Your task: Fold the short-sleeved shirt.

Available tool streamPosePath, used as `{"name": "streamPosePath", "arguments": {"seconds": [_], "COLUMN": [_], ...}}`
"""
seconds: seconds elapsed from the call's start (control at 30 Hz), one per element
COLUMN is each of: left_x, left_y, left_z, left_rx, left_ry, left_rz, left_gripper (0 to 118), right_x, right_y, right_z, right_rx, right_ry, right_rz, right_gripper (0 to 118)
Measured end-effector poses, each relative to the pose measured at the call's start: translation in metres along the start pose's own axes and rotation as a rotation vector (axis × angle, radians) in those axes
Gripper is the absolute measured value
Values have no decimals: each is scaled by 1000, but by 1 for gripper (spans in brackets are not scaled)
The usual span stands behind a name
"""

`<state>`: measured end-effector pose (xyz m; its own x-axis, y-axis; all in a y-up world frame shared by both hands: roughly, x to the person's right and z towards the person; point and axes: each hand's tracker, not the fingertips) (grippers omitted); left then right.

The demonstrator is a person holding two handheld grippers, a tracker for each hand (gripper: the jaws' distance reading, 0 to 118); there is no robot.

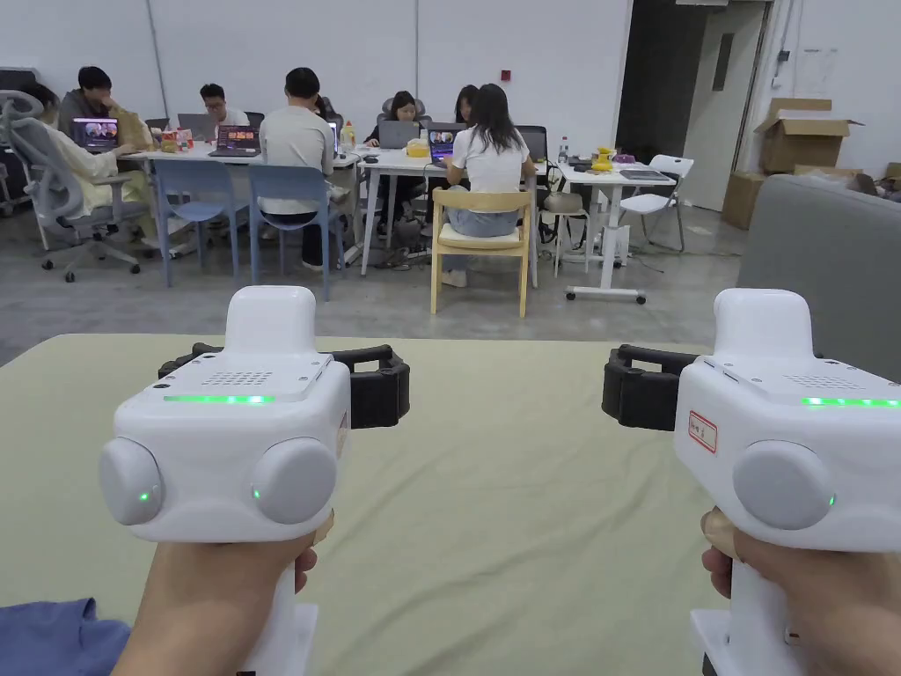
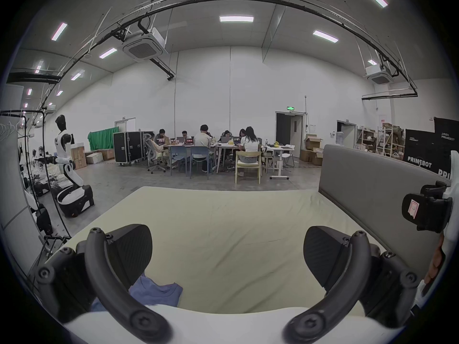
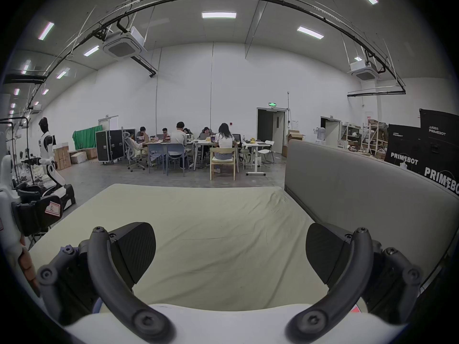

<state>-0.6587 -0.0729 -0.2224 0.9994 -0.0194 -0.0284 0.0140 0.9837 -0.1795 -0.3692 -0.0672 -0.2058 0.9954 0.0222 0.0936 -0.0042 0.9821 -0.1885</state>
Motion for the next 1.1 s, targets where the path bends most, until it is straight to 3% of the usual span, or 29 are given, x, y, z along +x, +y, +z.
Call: {"name": "streamPosePath", "arguments": {"seconds": [1.1], "left_x": [2], "left_y": [3], "left_z": [1], "left_rx": [-7], "left_ry": [-8], "left_rz": [4], "left_gripper": [118], "right_x": [7], "right_y": [2], "right_z": [6], "right_rx": [15], "right_ry": [5], "right_rz": [-13], "right_gripper": [118]}}
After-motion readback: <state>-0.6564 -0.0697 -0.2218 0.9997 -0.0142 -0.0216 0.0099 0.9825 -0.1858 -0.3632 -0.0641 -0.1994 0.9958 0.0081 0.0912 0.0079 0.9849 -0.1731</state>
